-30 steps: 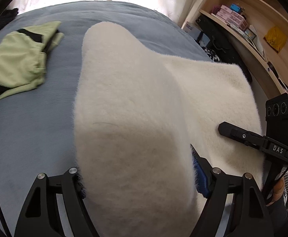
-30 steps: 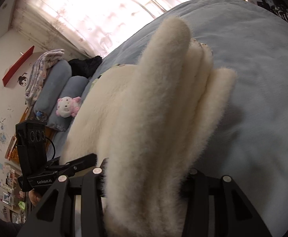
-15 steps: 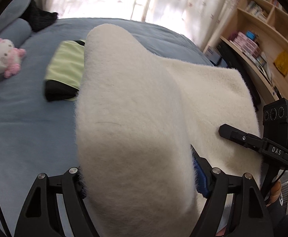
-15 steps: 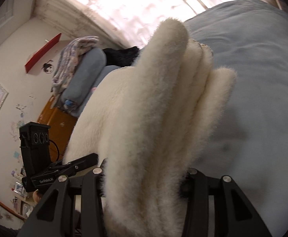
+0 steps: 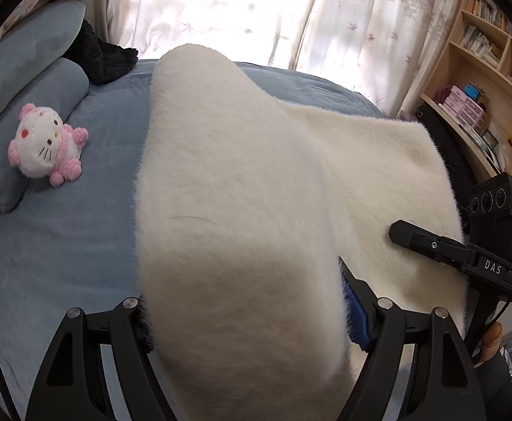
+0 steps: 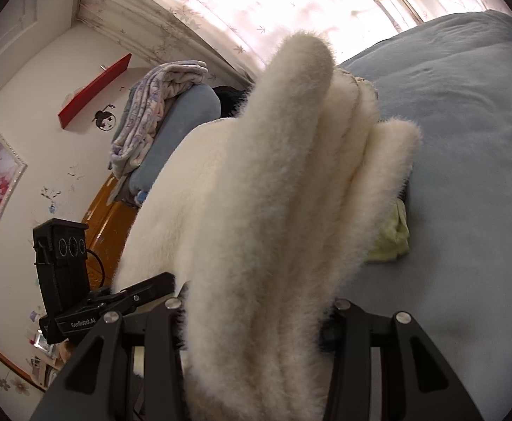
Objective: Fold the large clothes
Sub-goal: 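Carry the lifted cardigan with both tools onto the green garment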
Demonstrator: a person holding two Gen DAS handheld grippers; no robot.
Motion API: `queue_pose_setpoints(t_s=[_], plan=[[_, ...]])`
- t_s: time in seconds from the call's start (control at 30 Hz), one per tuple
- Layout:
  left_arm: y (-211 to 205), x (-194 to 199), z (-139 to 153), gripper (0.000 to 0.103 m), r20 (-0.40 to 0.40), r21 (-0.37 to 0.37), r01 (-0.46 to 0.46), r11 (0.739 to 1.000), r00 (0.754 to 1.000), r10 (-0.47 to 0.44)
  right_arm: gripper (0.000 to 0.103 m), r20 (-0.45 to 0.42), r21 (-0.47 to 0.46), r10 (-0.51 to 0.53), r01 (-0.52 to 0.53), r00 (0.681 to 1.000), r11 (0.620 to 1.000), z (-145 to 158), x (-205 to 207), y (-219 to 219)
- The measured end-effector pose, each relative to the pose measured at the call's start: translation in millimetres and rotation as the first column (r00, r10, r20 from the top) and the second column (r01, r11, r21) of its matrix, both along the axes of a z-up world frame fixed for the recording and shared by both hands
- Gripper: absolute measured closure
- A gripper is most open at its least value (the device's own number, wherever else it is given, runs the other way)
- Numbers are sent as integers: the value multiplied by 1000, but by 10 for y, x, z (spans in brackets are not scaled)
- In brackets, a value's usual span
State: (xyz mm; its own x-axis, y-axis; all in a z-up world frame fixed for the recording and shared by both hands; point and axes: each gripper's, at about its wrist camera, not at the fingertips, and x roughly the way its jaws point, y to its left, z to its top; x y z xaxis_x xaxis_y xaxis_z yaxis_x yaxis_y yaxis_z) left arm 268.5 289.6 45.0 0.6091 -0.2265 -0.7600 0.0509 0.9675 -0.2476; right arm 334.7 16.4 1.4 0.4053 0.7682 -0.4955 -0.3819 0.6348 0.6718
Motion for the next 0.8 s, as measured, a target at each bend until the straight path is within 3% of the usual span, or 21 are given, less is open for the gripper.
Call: queue_pose_setpoints(t_s=[0.2,0.47,0.67,0.8], plan=[[173,747,-192,25,0,-3,-3,1000,1000,3,59,-1,-29,-16,16,1000,999,-111,676,228],[404,1757,-543,25,16,-4,-6,1000,1000,6,59,-25,-9,-50,50,998,999,-514,1573,363],[579,2316,-888,25,16,14,-8,1000,1000,7,59,-50,16,-65,66,997,998,-981,2106,510],[729,2620,-1339,25,-19,20,-22,1000,1000,23,59,-98,12,-71,72,993,997,-1436,2401,579]])
